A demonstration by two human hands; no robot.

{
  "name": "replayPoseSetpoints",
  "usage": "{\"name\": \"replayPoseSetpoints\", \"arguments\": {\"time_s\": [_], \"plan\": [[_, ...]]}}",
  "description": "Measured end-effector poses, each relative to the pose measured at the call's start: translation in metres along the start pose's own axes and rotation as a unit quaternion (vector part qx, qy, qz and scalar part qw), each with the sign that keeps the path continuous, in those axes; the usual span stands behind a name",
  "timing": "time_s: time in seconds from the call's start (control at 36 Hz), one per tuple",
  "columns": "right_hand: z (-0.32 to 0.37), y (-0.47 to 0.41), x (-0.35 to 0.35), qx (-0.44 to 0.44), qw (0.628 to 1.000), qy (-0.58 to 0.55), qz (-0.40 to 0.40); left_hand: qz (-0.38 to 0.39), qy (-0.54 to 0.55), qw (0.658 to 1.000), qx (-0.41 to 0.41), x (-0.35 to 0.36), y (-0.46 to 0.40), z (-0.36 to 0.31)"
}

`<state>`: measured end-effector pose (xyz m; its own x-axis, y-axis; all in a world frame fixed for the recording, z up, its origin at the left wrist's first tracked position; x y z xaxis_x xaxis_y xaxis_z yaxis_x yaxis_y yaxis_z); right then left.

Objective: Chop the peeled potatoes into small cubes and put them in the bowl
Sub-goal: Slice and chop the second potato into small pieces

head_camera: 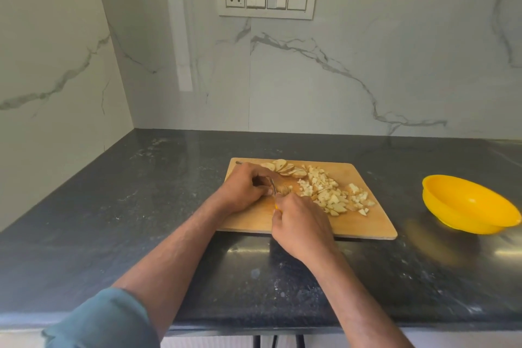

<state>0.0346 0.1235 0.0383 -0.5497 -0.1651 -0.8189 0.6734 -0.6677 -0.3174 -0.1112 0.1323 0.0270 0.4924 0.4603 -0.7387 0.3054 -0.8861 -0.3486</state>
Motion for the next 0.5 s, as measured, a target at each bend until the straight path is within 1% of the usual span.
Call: {"name": "replayPoseSetpoints", "arguments": {"time_s": [0.08, 0.25, 0.36, 0.5], "plan": [[-0.001, 0.002, -0.001, -0.005, 1.000, -0.004, 0.009, 0.014, -0.013, 1.000, 0.015, 0.003, -0.001, -0.002], [0.000, 0.021, -0.008, -0.027, 0.999, -0.017, 0.029, 0.013, -0.017, 1.000, 0.017, 0.003, -0.003, 0.002], [-0.012, 0.034, -0.015, -0.020, 0.999, -0.033, 0.039, 0.019, -0.017, 1.000, 0.017, 0.005, -0.003, 0.002], [-0.043, 0.043, -0.030, 0.001, 0.991, -0.134, 0.016, 0.026, -0.025, 0.999, 0.013, 0.008, -0.003, 0.004]]}}
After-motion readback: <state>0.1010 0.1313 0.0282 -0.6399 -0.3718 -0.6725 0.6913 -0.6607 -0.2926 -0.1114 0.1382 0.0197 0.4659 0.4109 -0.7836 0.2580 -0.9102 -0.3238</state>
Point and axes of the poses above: each hand's wrist, its own y-axis away from the middle knuckle, its own x-axis out of the palm, z = x × y, the point moved 10 cm from there along -y, towards the middle knuckle, and after that the axes turned 9 degrees about -y, right-handed, at the moved point
